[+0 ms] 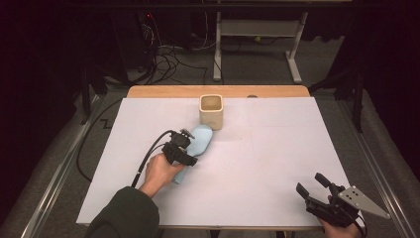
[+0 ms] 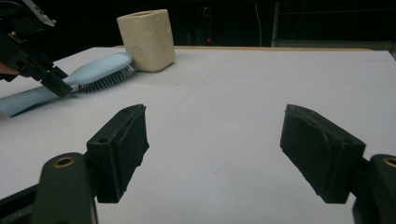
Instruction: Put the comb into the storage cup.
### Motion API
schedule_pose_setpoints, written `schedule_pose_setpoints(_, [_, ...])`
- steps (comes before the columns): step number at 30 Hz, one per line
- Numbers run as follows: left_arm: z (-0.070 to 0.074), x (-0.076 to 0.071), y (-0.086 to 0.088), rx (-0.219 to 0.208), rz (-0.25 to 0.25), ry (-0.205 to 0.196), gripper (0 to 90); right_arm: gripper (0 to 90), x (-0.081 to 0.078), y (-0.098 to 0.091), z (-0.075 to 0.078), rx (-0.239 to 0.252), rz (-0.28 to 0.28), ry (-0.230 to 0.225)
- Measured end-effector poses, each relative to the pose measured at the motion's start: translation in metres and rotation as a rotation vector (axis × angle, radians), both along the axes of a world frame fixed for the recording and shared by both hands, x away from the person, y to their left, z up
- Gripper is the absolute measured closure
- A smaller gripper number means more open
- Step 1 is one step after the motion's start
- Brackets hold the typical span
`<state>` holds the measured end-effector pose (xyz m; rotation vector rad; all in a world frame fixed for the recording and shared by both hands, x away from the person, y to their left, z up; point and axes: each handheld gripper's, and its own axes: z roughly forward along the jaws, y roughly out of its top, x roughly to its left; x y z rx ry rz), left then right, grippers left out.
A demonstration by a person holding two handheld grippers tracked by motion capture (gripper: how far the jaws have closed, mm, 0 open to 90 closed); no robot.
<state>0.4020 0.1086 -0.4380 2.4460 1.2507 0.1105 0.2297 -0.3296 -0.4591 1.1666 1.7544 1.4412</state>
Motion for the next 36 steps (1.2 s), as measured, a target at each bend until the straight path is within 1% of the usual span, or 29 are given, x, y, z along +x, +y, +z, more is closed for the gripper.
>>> schedule_pose_setpoints(1, [-0.0014, 0.0014, -0.0004, 0.008, 0.001, 0.006, 43.9, 24.1, 0.0, 0.0001, 0.0, 0.0, 0.0, 0.001])
schedule_pose_setpoints(4, [-0.0031, 0.0027, -0.0007, 0.014, 0.005, 0.01, 43.9, 24.1, 0.0, 0.0, 0.0, 0.001, -0.001, 0.0])
schedule_pose_setpoints(7, [-0.0042, 0.0035, -0.0013, 0.021, 0.013, 0.006, 46.2, 24.1, 0.0001, -0.0001, -0.0001, 0.003, 0.0, 0.0])
schedule_pose_setpoints(8, [-0.0041, 0.0032, -0.0018, 0.035, 0.011, -0.003, 49.2, 24.1, 0.0, 0.0001, 0.0, 0.001, 0.0, 0.001])
schedule_pose_setpoints(14, [-0.0037, 0.0021, -0.0029, 0.031, 0.001, -0.011, 59.4, 24.2, 0.0001, 0.0002, -0.0001, 0.002, 0.001, 0.002])
schedule_pose_setpoints(17, [-0.0031, 0.0026, -0.0036, 0.039, 0.002, -0.005, 61.2, 24.5, 0.0001, -0.0001, -0.0002, 0.0, 0.001, 0.0])
schedule_pose_setpoints(21, [-0.0027, 0.0038, -0.002, 0.05, -0.001, -0.003, 66.9, 24.6, 0.0002, 0.0002, -0.0002, -0.001, 0.003, 0.001])
schedule_pose_setpoints(27, [-0.0027, 0.0049, -0.0024, 0.05, -0.003, 0.001, 67.6, 25.0, 0.0002, 0.0006, -0.0004, 0.001, 0.006, 0.005])
schedule_pose_setpoints(28, [-0.0019, 0.0055, -0.0035, 0.066, -0.012, 0.004, 67.8, 25.1, 0.0006, 0.0009, -0.0005, -0.01, 0.01, 0.003])
schedule_pose_setpoints(29, [-0.0019, 0.0055, -0.0035, 0.066, -0.012, 0.004, 67.9, 25.1, 0.0006, 0.0009, -0.0005, -0.01, 0.01, 0.003])
schedule_pose_setpoints(30, [-0.0016, 0.0053, -0.0048, 0.08, -0.019, -0.001, 67.9, 25.2, 0.0006, 0.001, -0.0005, -0.011, 0.011, 0.002])
schedule_pose_setpoints(31, [-0.0014, 0.0042, -0.0067, 0.097, -0.024, -0.015, 68.1, 25.3, 0.0004, 0.001, -0.0006, -0.01, 0.01, 0.003])
schedule_pose_setpoints(32, [-0.0014, 0.0042, -0.0067, 0.097, -0.024, -0.015, 68.3, 25.3, 0.0004, 0.001, -0.0006, -0.01, 0.01, 0.003])
schedule_pose_setpoints(33, [-0.001, 0.0033, -0.0079, 0.112, -0.033, -0.022, 68.4, 25.3, 0.0005, 0.0006, -0.0007, -0.008, 0.009, 0.003])
schedule_pose_setpoints(36, [-0.001, 0.0024, -0.0088, 0.117, -0.036, -0.03, 68.7, 25.3, 0.0007, 0.0007, -0.0007, -0.01, 0.01, 0.003])
